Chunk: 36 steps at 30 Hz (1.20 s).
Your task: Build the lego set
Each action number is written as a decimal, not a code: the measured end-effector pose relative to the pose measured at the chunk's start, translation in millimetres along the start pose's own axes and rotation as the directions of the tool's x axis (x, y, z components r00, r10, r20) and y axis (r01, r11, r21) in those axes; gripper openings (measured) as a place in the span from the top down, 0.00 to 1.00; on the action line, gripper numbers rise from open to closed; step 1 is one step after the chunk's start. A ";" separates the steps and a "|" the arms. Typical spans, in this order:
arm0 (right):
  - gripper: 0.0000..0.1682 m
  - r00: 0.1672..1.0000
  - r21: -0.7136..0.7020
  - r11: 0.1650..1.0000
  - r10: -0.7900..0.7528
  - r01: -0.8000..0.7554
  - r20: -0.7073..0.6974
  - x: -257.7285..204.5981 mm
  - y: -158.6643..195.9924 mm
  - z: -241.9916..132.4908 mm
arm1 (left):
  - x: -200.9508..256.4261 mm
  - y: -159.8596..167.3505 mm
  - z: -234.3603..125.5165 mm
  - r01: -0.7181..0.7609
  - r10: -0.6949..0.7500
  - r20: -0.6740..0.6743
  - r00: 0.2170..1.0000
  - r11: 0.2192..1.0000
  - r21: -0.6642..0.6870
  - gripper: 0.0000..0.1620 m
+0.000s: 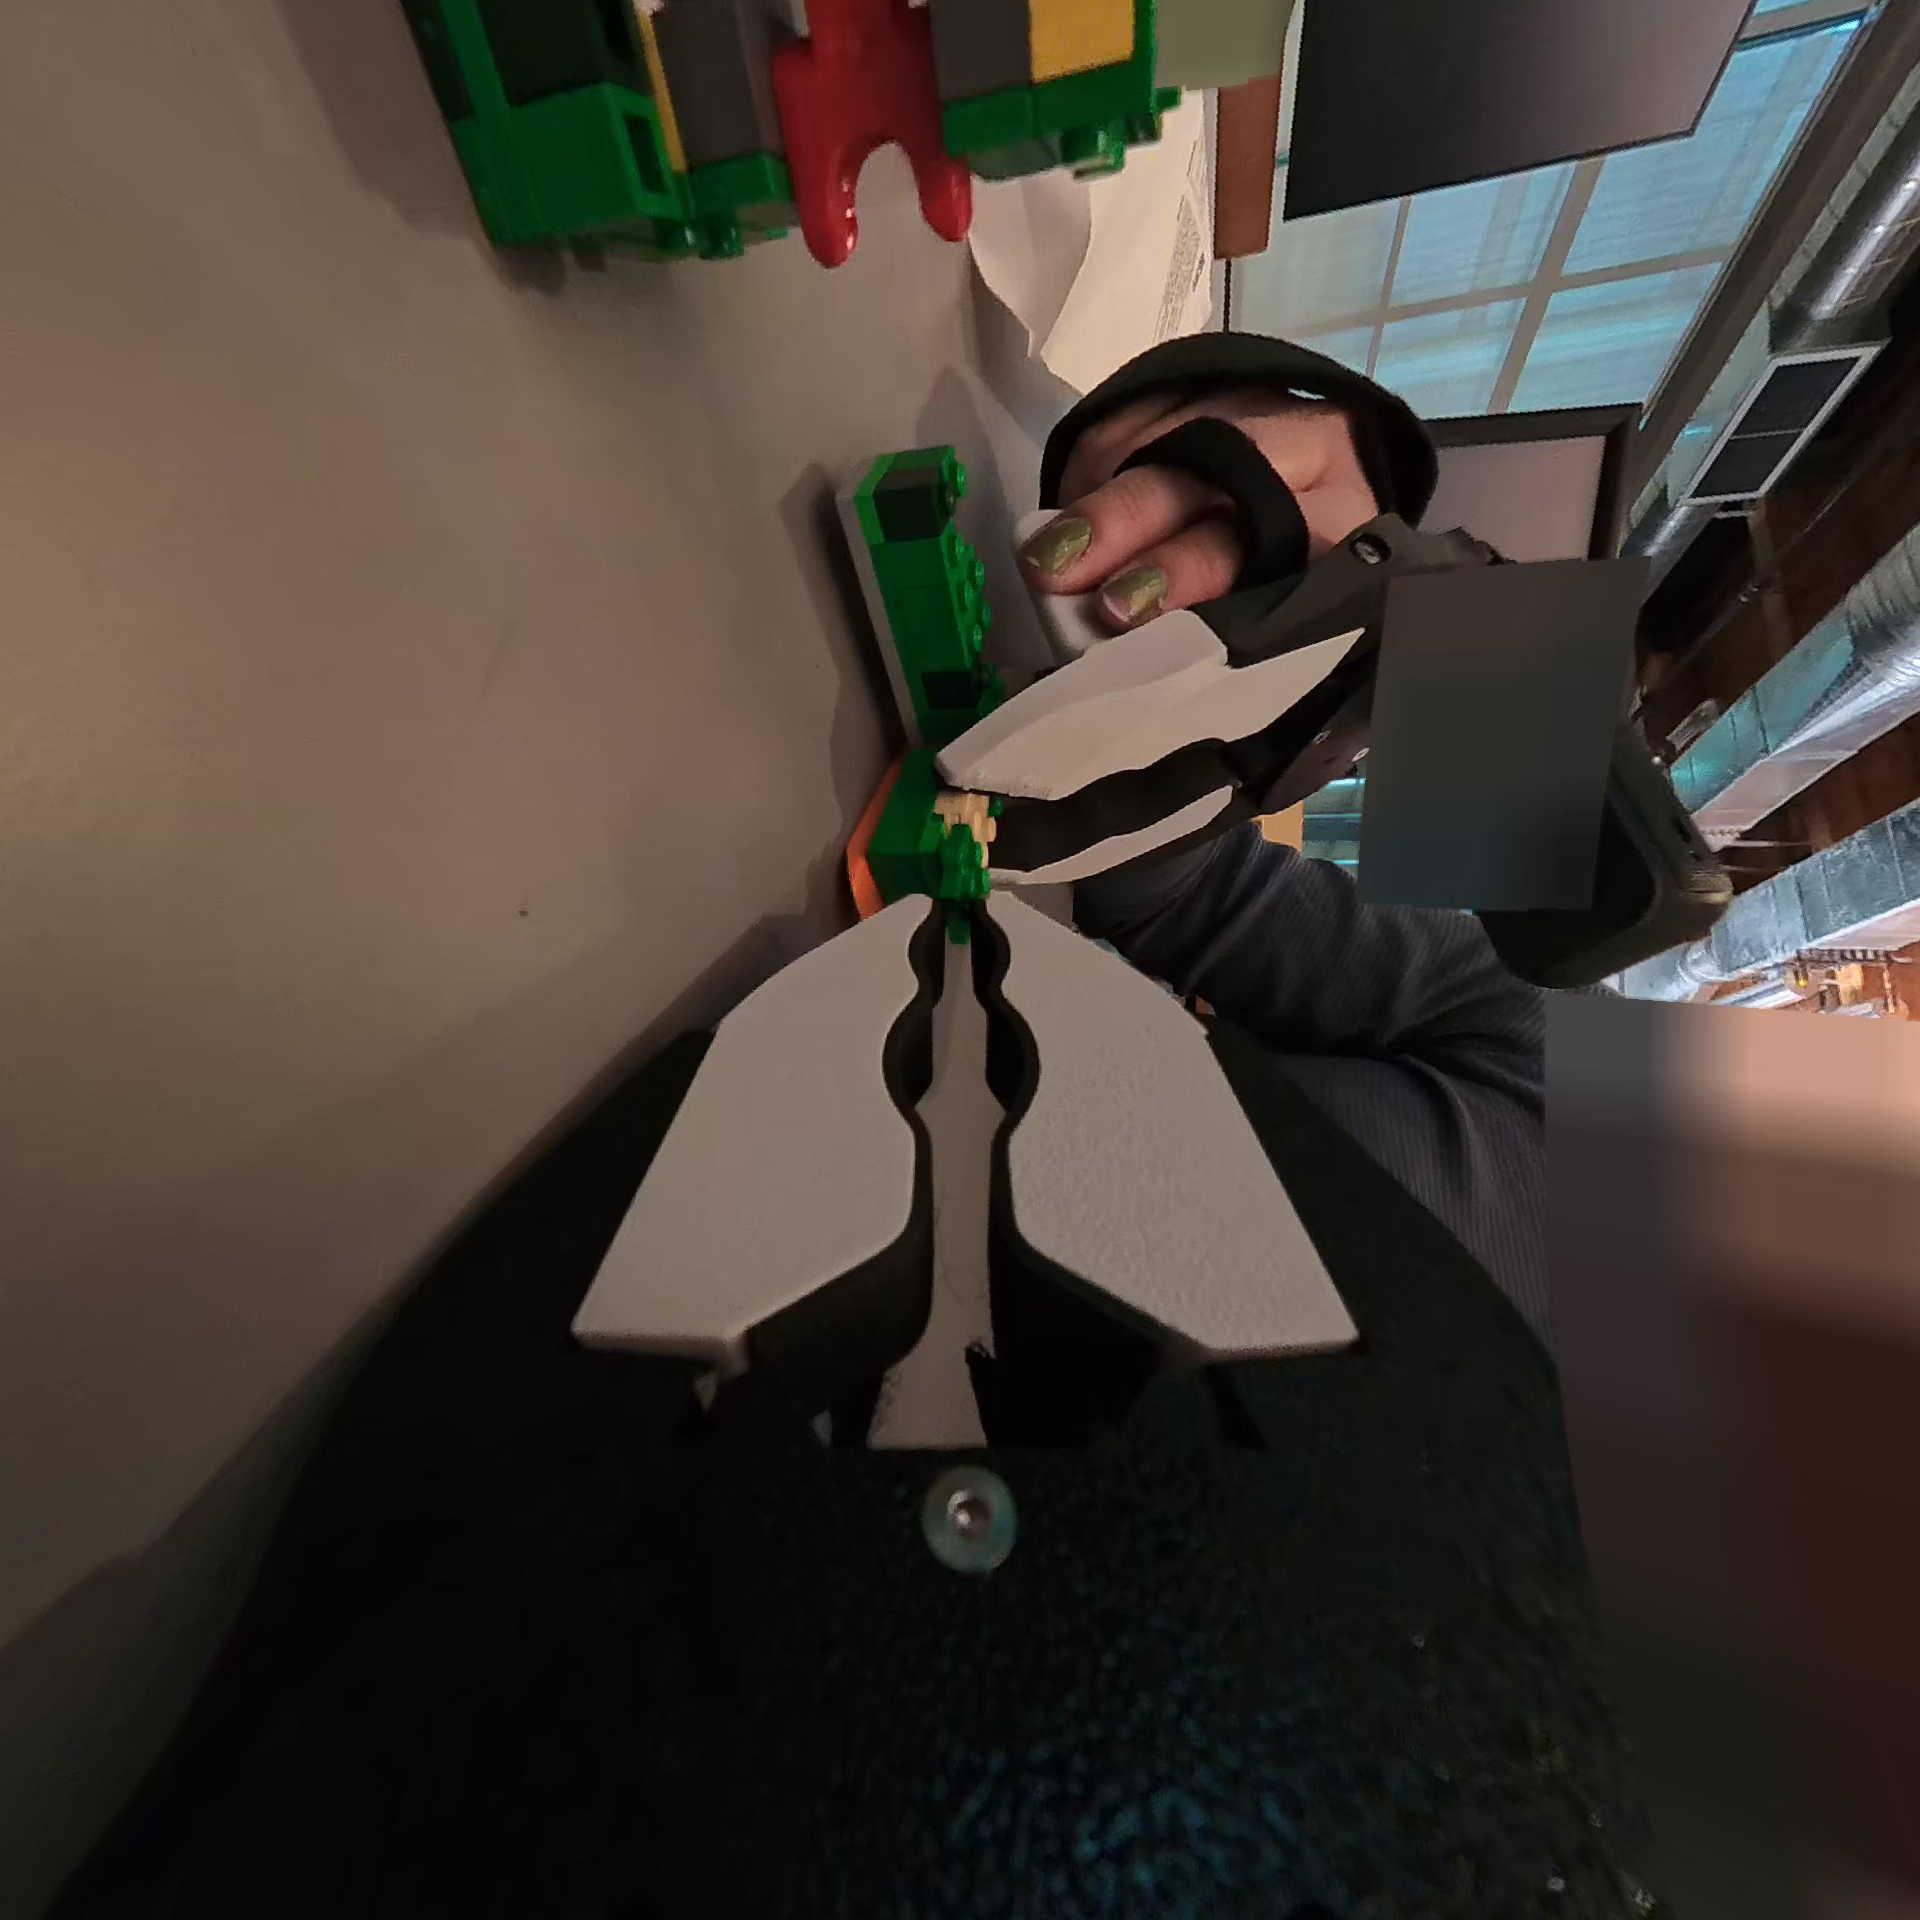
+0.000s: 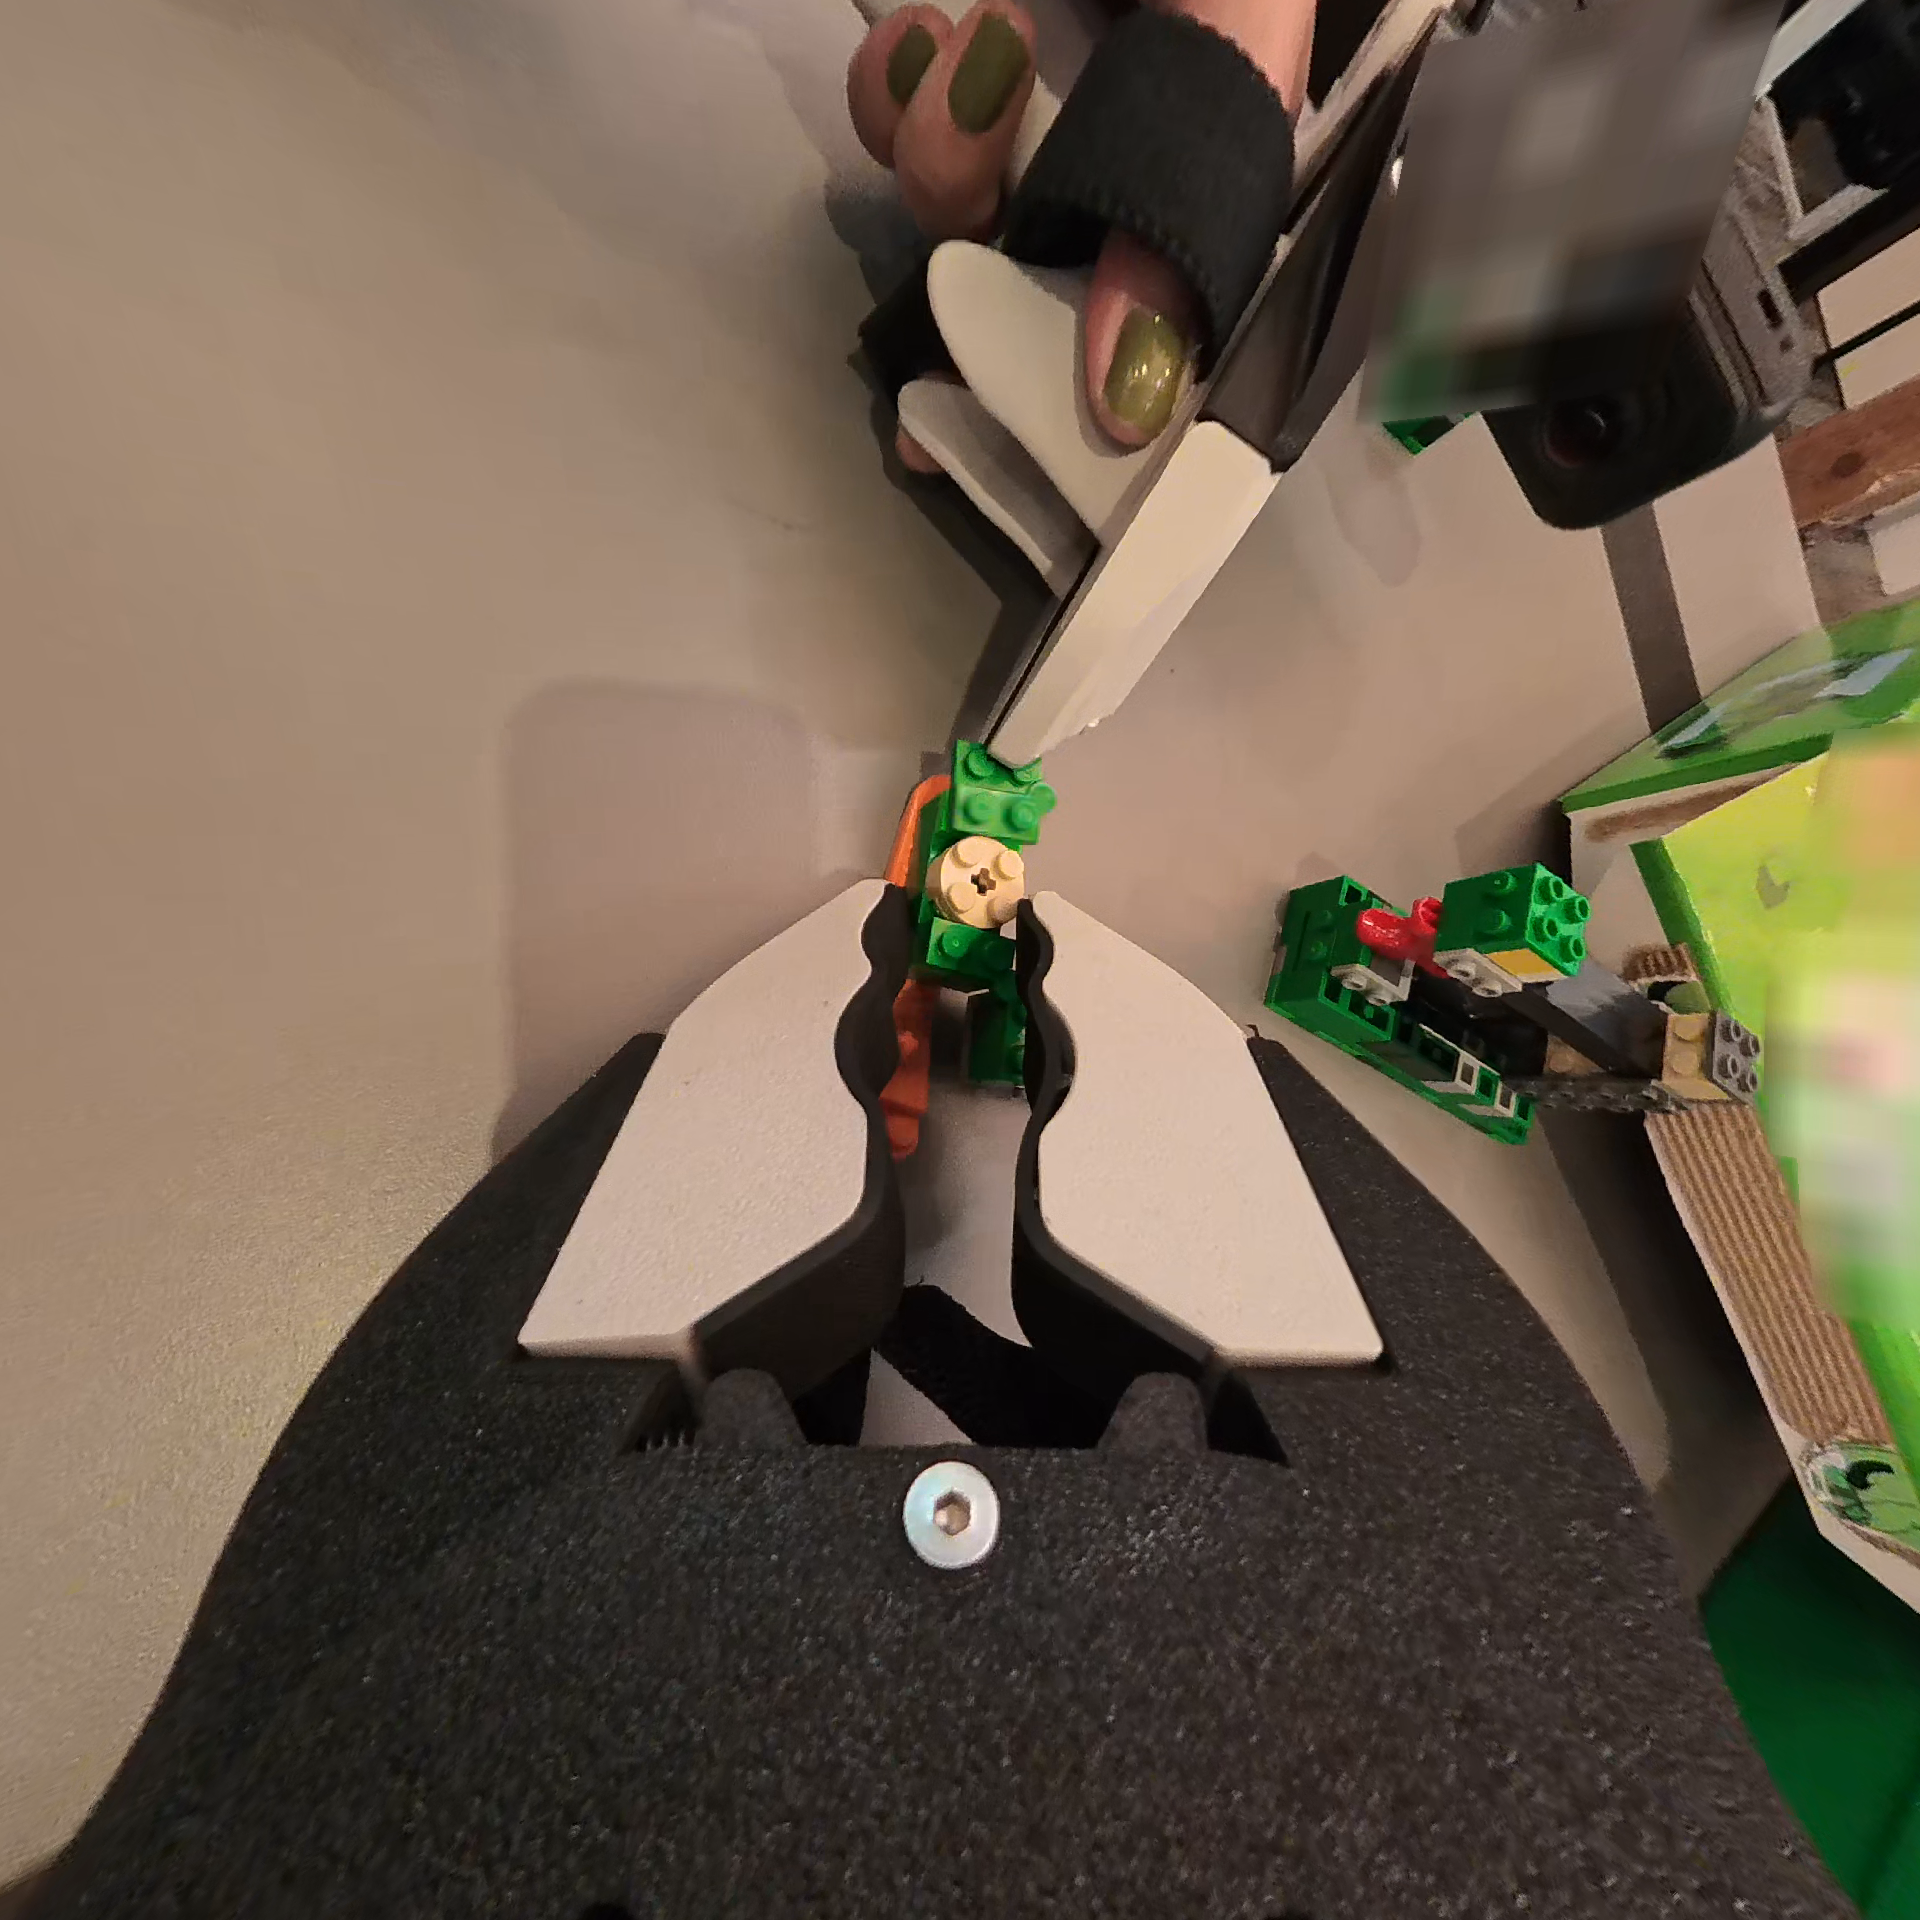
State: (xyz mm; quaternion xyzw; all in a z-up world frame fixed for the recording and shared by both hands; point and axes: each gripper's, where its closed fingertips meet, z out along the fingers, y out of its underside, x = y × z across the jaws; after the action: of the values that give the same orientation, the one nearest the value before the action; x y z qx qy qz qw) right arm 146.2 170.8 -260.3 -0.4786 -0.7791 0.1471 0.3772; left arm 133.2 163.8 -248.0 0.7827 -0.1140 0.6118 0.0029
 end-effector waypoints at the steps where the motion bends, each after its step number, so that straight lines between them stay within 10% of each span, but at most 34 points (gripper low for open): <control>1: 0.88 1.000 -0.001 1.000 -0.005 0.005 -0.001 0.0 0.0 0.1 | 0.8 0.2 0.3 -0.003 0.002 -0.008 1.000 1.000 -0.011 0.98; 36: 0.86 0.999 0.192 0.980 0.049 -0.046 -0.008 -1.4 -21.0 -9.2 | -1.1 -1.0 3.4 -0.006 0.008 0.032 0.999 0.999 -0.052 0.97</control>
State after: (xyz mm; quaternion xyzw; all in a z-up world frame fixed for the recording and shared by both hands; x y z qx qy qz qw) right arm 139.9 157.9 -242.4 -0.4594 -0.7473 0.2272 0.4229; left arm 136.3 164.5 -249.7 0.7917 -0.1328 0.5960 0.0192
